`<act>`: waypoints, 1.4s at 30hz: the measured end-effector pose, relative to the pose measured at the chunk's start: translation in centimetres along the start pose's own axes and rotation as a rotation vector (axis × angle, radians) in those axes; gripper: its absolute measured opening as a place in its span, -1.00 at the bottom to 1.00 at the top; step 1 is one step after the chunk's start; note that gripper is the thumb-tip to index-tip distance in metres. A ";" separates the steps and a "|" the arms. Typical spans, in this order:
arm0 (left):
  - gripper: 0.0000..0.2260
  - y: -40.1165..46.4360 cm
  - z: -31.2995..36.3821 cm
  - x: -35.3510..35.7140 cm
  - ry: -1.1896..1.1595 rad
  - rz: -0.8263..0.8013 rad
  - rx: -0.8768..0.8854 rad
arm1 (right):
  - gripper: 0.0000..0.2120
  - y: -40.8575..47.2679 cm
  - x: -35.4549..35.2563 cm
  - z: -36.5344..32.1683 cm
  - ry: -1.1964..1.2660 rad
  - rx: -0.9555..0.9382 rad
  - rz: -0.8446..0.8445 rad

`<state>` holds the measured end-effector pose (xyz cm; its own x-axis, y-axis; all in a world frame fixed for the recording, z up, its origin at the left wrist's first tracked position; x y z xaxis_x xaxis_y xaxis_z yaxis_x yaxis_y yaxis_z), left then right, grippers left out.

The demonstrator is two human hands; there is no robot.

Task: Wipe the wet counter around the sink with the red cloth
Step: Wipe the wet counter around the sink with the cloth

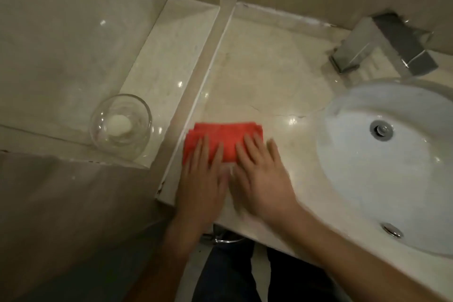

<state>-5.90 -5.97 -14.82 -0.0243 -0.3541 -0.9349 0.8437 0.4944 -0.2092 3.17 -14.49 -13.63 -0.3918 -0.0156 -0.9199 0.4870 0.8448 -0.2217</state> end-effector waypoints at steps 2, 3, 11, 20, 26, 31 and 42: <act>-0.47 -6.8 0.0 1.4 0.019 -0.011 -0.005 | -0.45 -5.7 1.7 -2.4 0.044 -0.046 -0.042; -0.48 -8.7 0.2 1.9 0.030 -0.023 0.014 | -0.44 -7.5 2.1 -3.1 0.069 -0.054 -0.055; -0.43 6.3 1.4 -1.1 0.056 -0.046 0.098 | -0.31 2.6 -1.7 3.1 -0.031 0.161 0.006; -0.40 3.3 5.6 0.6 0.106 -0.106 0.156 | -0.29 -2.2 -2.0 5.2 -0.017 0.154 -0.006; -0.42 -8.8 10.9 5.3 0.105 -0.242 0.233 | -0.38 -16.6 1.6 5.4 0.031 0.134 -0.016; -0.43 2.9 10.6 2.4 0.112 -0.152 0.266 | -0.31 -6.1 -2.5 8.4 0.028 0.268 0.075; -0.45 12.0 11.8 0.5 0.174 -0.113 0.286 | -0.27 2.7 -6.6 12.8 0.034 0.302 0.089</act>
<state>10.51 -9.60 -14.39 -0.1964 -0.2411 -0.9504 0.9458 0.2091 -0.2485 17.06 -18.90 -12.26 -0.3606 0.0734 -0.9298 0.7286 0.6446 -0.2316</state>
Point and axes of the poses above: each hand's wrist, its own y-axis towards the middle knuckle, its own x-axis out of the palm, z = x × y, the point moved 9 cm from there along y, towards the middle knuckle, and after that the axes turned 2 degrees about x, right-handed, at the moved point
